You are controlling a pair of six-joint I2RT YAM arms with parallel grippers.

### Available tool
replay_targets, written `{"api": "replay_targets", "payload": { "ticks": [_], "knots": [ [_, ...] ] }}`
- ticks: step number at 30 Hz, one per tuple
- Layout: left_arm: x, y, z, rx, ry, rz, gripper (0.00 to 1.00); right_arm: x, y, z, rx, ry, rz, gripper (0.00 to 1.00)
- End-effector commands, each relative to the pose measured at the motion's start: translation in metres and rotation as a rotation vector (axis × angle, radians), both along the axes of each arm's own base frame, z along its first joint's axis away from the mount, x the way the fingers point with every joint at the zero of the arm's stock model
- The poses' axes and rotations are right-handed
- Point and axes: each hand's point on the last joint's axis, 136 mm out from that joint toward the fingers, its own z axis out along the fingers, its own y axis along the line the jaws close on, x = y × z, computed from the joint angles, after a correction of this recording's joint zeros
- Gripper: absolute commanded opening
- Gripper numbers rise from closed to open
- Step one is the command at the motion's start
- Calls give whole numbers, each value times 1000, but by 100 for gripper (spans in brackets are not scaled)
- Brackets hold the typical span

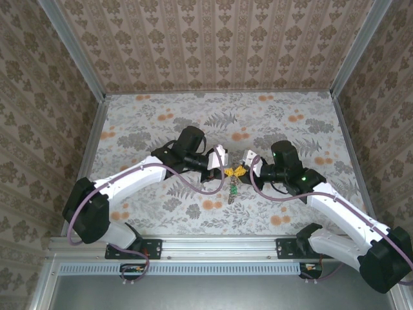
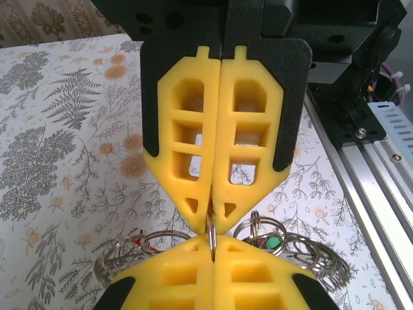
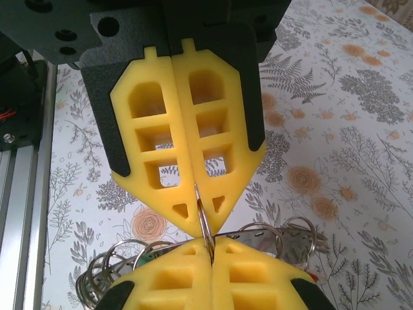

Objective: Put the keys on the keyring

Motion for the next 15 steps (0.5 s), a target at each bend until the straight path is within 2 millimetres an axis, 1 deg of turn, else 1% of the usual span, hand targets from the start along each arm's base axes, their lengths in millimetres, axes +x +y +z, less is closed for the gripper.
{"api": "replay_targets", "payload": {
  "ticks": [1,3,6,12,15],
  "knots": [
    [0,-4,17,-60,-1,-12,0,6,1,13,4,-65,-9,3],
    [-2,-2,25,-120,24,-32,0,8,-1,8,6,-71,-27,8],
    [-3,1,39,-217,46,-53,0,8,0,6,30,-66,-27,12],
    [-7,4,43,-250,74,-81,0,7,6,14,87,-67,-3,14],
    [-8,4,45,-260,76,-89,0,8,7,15,89,-73,-5,12]
  ]
}}
